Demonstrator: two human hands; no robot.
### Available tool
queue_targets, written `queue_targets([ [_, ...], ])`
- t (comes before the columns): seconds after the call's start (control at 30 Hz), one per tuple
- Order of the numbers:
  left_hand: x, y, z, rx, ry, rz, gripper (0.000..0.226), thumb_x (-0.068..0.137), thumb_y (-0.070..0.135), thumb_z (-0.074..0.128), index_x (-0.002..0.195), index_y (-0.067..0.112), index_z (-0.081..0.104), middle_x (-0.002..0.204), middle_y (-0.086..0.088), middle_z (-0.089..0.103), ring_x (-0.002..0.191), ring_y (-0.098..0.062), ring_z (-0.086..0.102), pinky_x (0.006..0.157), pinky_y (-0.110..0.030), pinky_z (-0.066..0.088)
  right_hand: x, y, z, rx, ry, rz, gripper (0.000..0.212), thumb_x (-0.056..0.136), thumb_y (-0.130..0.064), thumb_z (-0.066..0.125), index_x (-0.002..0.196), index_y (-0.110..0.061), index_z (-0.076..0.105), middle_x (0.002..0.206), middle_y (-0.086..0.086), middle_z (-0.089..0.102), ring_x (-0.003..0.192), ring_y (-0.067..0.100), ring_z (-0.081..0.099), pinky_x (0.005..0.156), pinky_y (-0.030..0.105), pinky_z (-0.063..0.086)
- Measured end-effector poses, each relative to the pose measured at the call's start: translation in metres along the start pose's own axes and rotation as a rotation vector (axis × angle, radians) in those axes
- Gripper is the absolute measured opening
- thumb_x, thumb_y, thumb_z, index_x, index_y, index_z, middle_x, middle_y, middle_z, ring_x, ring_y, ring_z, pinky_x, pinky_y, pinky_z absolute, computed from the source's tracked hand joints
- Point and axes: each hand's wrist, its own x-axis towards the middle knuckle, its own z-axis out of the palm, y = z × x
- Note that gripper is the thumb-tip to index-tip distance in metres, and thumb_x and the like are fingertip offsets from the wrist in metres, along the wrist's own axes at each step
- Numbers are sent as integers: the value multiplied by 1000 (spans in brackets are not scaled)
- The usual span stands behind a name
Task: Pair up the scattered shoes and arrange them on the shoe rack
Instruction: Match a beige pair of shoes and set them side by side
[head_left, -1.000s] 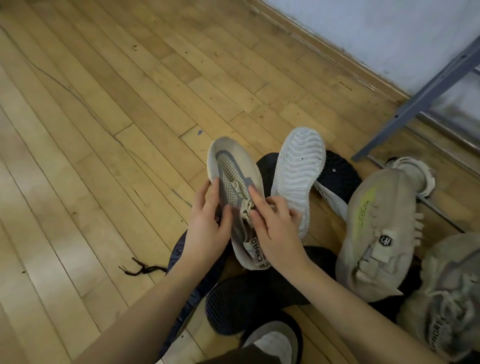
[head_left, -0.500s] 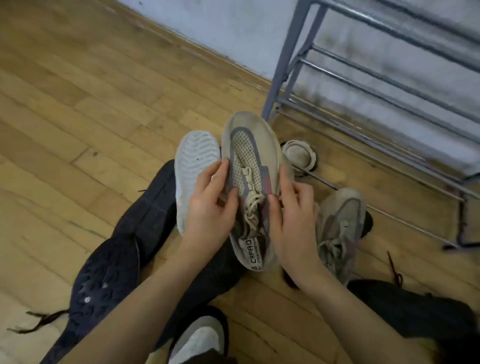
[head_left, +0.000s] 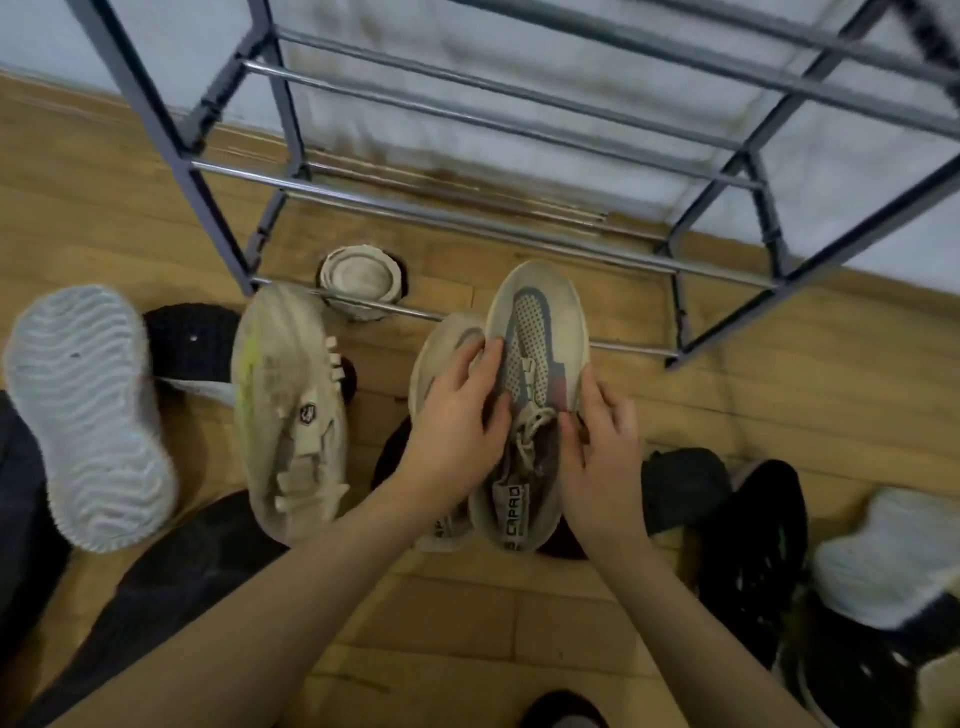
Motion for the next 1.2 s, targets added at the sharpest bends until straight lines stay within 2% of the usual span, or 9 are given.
queue_targets([
  [0.1,6,3,24,167,-61,60,55,92,36,37,142,13,34,142,-11,41,124,-34,41,100,-52,37,-3,28,-2,16,-5,91,48,98,-32,39,144,-22,31,128,3,42,114,20,49,95,50,43],
  [0.2,13,5,40,298,-79,134,56,88,40,36,136,13,44,134,-9,51,111,-35,46,92,-50,35,-10,43,-5,49,13,156,46,97,-33,40,142,-22,36,125,3,45,105,17,53,92,48,45],
  [0.3,20,3,58,332,-126,139,58,87,44,33,135,14,47,133,-5,53,114,-32,44,95,-47,26,-14,55,-12,24,32,210,46,97,-23,43,142,-21,35,129,6,44,109,19,49,94,48,43],
  [0.47,19,-11,75,530,-285,162,61,88,48,21,137,19,43,135,2,53,120,-31,42,95,-40,14,-13,74,-12,-146,-187,270,44,100,-28,37,143,-22,34,135,3,44,118,17,43,93,30,23],
  [0.57,17,-13,72,611,-295,213,55,90,43,25,131,18,51,129,-2,59,117,-33,49,95,-43,21,-16,74,-12,-174,-253,275,42,100,-35,33,141,-28,37,137,-2,46,121,19,41,97,36,21],
  [0.7,0,-9,48,547,-206,119,54,89,44,31,132,19,50,138,-7,49,123,-36,44,99,-52,32,-27,59,-18,-134,-207,249,48,95,-50,30,142,-39,29,146,0,34,129,25,31,105,41,17],
  [0.93,-65,-23,13,555,-244,-1,55,87,50,37,140,33,36,151,-10,27,134,-41,26,100,-58,28,-61,37,1,-381,-384,-102,47,91,-58,25,136,-46,34,157,4,11,140,36,10,107,55,17],
  [1.13,-75,-41,20,723,-369,10,77,78,67,48,143,47,9,156,-13,8,131,-51,25,95,-60,34,-70,47,8,-522,-469,-22,64,88,-57,46,142,-51,12,157,9,-10,140,43,-8,110,60,8],
  [1.2,-74,-43,23,708,-377,26,82,74,63,58,143,43,17,154,-16,14,121,-52,37,86,-59,43,-69,45,8,-468,-501,1,65,90,-55,45,142,-52,7,156,10,-11,140,43,-4,111,57,16],
])
